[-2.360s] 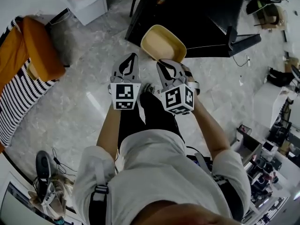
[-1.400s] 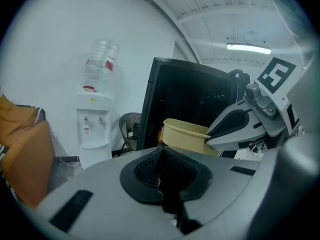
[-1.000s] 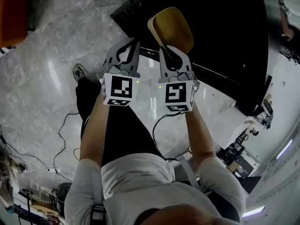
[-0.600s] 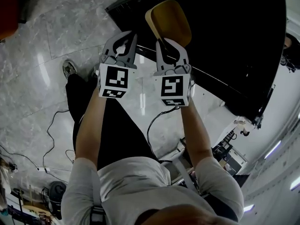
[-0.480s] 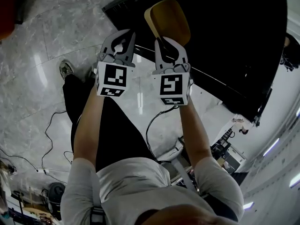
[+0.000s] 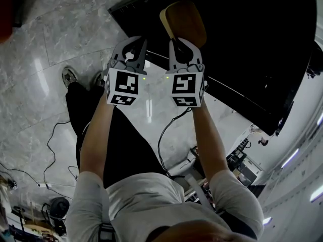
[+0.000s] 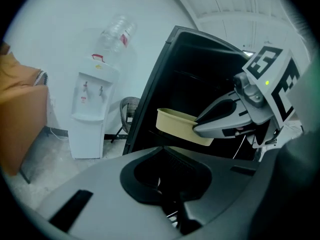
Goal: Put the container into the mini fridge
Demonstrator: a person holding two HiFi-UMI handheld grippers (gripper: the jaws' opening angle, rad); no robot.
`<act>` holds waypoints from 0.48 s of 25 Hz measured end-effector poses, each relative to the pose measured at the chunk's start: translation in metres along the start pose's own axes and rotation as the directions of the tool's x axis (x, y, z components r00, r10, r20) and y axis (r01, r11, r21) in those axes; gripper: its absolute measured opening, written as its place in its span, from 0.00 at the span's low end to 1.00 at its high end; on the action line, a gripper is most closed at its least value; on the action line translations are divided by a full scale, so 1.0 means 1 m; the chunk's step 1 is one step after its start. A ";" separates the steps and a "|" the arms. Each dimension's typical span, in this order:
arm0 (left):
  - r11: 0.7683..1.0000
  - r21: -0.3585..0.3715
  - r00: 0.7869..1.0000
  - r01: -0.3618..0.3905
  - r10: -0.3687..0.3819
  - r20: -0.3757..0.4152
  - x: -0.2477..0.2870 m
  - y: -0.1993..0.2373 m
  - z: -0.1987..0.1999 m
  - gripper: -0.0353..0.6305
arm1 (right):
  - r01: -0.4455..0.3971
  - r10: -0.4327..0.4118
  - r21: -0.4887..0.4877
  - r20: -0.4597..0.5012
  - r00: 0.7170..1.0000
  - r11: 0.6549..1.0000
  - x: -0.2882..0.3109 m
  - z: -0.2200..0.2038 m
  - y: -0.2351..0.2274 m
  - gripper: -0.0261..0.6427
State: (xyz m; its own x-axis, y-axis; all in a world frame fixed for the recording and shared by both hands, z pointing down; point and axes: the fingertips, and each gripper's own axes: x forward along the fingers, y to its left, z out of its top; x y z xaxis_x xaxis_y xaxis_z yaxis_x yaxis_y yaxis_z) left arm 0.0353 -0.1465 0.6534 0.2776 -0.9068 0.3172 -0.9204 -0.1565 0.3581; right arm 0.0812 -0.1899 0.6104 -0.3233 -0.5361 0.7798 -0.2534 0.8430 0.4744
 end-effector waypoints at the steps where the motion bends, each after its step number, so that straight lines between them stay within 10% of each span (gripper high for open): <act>1: 1.000 -0.017 1.000 -0.003 0.003 0.002 0.000 0.001 -0.001 0.07 | 0.003 -0.003 -0.003 -0.013 1.000 1.000 0.002 -0.002 -0.002 0.12; 12: 0.999 -0.045 1.000 -0.031 0.031 -0.001 0.020 0.014 -0.002 0.07 | -0.019 0.020 0.022 -0.029 0.999 1.000 0.025 -0.016 -0.010 0.12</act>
State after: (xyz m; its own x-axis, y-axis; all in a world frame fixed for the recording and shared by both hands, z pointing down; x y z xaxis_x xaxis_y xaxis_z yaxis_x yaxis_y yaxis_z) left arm 0.0282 -0.1662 0.6669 0.2495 -0.9108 0.3290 -0.9152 -0.1107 0.3875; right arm 0.0903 -0.2107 0.6318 -0.3014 -0.5175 0.8008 -0.2672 0.8521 0.4501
